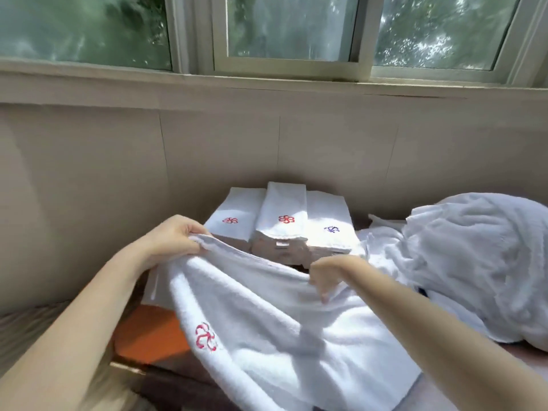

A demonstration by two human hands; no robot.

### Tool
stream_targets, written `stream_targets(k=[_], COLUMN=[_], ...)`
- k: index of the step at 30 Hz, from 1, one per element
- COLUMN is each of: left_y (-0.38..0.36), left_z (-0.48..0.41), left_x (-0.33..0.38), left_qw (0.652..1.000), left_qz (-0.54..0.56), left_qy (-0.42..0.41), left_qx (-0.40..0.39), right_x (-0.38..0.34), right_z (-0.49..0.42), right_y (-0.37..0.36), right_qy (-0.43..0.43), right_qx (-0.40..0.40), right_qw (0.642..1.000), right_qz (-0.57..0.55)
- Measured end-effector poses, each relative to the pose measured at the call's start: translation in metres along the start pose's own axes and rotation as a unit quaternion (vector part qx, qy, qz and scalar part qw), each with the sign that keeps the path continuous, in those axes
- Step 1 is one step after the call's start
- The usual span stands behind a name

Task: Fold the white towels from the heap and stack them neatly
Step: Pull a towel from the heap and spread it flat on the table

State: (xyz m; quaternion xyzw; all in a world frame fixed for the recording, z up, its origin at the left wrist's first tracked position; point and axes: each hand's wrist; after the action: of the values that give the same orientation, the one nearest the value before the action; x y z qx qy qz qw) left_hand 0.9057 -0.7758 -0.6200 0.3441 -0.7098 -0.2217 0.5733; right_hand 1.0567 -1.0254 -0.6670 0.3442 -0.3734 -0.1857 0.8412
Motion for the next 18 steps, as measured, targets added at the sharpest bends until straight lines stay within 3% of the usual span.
stream_targets(k=[2,4,6,8,10,13,15,18], left_y=[0.019,0.033,0.04,0.042,0.044,0.055,0.065,0.074], left_z=[-0.003,-0.011,-0.027,-0.045,-0.063,-0.08,-0.085,-0.081], left_x=[-0.018,-0.031,-0.034,-0.031,-0.024,-0.002,0.014,0.041], left_qw=[0.991,0.973,0.961,0.959,0.954,0.928,0.91,0.902], left_qz=[-0.037,-0.082,-0.125,-0.151,-0.156,-0.144,-0.106,-0.007], left_qy=[0.017,0.029,0.039,0.037,0.039,0.022,-0.039,-0.154], left_qx=[0.129,0.215,0.244,0.237,0.254,0.343,0.398,0.403], right_x=[0.032,0.061,0.088,0.109,0.126,0.152,0.166,0.179], right_z=[0.001,0.008,0.015,0.022,0.034,0.062,0.086,0.124], right_y=[-0.018,-0.039,-0.058,-0.068,-0.062,-0.034,-0.015,-0.006], right_qy=[-0.063,-0.13,-0.183,-0.254,-0.341,-0.416,-0.448,-0.462], right_qx=[-0.053,-0.054,0.011,0.12,0.238,0.412,0.51,0.585], right_qw=[0.992,0.982,0.967,0.926,0.848,0.706,0.608,0.477], right_qz=[-0.094,-0.129,-0.178,-0.253,-0.329,-0.399,-0.41,-0.465])
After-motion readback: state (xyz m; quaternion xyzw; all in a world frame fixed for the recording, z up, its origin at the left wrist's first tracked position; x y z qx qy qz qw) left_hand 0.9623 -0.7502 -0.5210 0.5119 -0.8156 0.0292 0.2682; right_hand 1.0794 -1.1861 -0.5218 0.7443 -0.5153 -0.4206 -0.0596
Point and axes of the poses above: each hand's wrist, its own z-axis away from the middle knuckle, its own y-axis out of the back of the hand, x = y × z, and after that the axes turned 11 degrees about -y, right-handed
